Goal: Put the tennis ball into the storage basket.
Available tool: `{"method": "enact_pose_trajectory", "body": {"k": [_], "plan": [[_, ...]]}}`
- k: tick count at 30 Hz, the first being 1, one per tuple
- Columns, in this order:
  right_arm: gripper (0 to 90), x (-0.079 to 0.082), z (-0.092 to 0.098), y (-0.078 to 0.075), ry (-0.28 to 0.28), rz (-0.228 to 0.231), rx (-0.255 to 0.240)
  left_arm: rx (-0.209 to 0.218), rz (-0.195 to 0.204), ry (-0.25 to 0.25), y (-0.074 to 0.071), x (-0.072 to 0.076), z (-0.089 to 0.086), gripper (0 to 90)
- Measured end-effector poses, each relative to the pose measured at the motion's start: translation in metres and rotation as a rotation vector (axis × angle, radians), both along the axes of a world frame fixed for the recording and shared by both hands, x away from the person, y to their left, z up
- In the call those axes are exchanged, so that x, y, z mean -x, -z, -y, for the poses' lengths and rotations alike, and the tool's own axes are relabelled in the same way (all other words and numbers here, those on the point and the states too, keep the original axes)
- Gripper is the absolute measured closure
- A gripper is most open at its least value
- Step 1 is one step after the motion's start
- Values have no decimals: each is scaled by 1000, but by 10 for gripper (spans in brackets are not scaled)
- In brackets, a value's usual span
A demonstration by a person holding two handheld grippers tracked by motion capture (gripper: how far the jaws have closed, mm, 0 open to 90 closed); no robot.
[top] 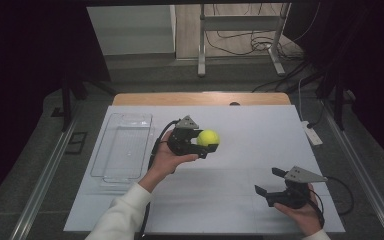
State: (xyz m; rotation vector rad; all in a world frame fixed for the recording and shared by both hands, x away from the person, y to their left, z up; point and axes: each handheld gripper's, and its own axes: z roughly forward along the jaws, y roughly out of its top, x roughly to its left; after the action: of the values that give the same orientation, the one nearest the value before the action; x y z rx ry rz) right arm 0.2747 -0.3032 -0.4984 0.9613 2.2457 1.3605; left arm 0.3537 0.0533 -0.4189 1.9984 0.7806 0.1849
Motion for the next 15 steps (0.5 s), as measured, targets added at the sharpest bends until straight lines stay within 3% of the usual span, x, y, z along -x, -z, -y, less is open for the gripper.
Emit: {"method": "enact_pose_trajectory", "body": {"k": [15], "plan": [[75,0,0,0,4,-2,2,2,29,-60,-14,-4,-21,272]]}}
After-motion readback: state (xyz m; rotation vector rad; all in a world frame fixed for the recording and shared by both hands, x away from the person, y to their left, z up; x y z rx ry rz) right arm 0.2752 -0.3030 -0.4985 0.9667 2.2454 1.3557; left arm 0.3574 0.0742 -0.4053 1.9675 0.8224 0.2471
